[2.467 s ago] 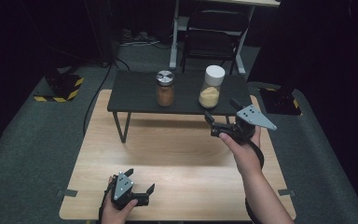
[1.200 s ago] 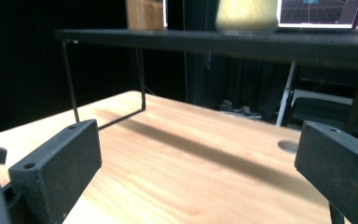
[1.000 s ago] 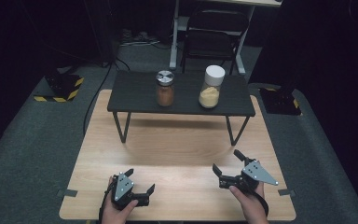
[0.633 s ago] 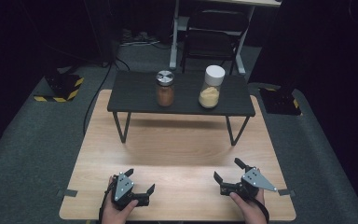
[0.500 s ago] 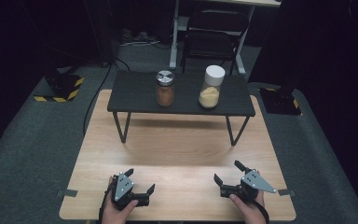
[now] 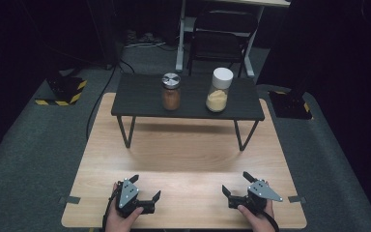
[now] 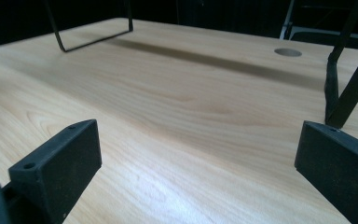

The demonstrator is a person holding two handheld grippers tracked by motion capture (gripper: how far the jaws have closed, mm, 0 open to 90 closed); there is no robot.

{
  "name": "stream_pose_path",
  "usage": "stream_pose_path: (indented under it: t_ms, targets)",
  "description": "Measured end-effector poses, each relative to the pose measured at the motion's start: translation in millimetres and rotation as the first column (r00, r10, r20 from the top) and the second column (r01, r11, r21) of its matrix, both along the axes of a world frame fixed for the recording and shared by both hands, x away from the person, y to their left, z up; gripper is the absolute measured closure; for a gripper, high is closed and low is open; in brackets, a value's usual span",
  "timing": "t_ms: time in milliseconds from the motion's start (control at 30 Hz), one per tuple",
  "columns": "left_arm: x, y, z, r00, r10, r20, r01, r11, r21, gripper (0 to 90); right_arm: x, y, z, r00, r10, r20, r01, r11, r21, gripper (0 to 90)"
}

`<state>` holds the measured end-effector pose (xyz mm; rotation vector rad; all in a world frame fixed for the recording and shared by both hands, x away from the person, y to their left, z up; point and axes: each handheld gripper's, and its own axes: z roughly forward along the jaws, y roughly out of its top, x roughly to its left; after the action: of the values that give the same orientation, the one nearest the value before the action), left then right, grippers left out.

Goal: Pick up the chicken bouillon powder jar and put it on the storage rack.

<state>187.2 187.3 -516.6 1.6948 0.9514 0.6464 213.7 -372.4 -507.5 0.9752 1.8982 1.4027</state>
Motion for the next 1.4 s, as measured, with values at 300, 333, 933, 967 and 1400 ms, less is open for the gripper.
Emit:
stream_pose_path:
  t_ms: [300, 333, 933, 967, 1400]
  targets:
    - [-0.7, -2.1, 0.5, 1.0000, -0.002, 0.005, 0.002, 0.9999, 0.014, 0.4, -0.6, 1.7, 1.3, 0.9997, 0.007, -0.024, -0.008, 0.999, -0.047, 0.5]
    - [-0.8, -2.4, 0.6, 1.0000, -0.003, 0.007, 0.003, 0.9998, 0.018, 0.4, -0.6, 2.0, 2.2, 0.9996, 0.007, -0.027, -0.009, 0.999, -0.054, 0.5]
    - [-2.5, -13.8, 3.9, 0.9996, -0.012, 0.025, 0.009, 0.9960, 0.089, 0.4, -2.0, -1.7, 6.4, 0.9984, 0.039, -0.041, -0.043, 0.995, -0.092, 0.7]
    - [-3.1, -14.2, 3.8, 0.9996, -0.009, 0.026, 0.006, 0.9960, 0.089, 0.4, -2.1, -1.7, 6.4, 0.9984, 0.042, -0.039, -0.045, 0.995, -0.094, 0.7]
    - [-3.0, -13.8, 5.4, 0.9998, -0.013, 0.017, 0.011, 0.9953, 0.096, 0.4, -4.0, -0.8, 5.6, 0.9988, 0.033, -0.036, -0.036, 0.996, -0.087, 0.7]
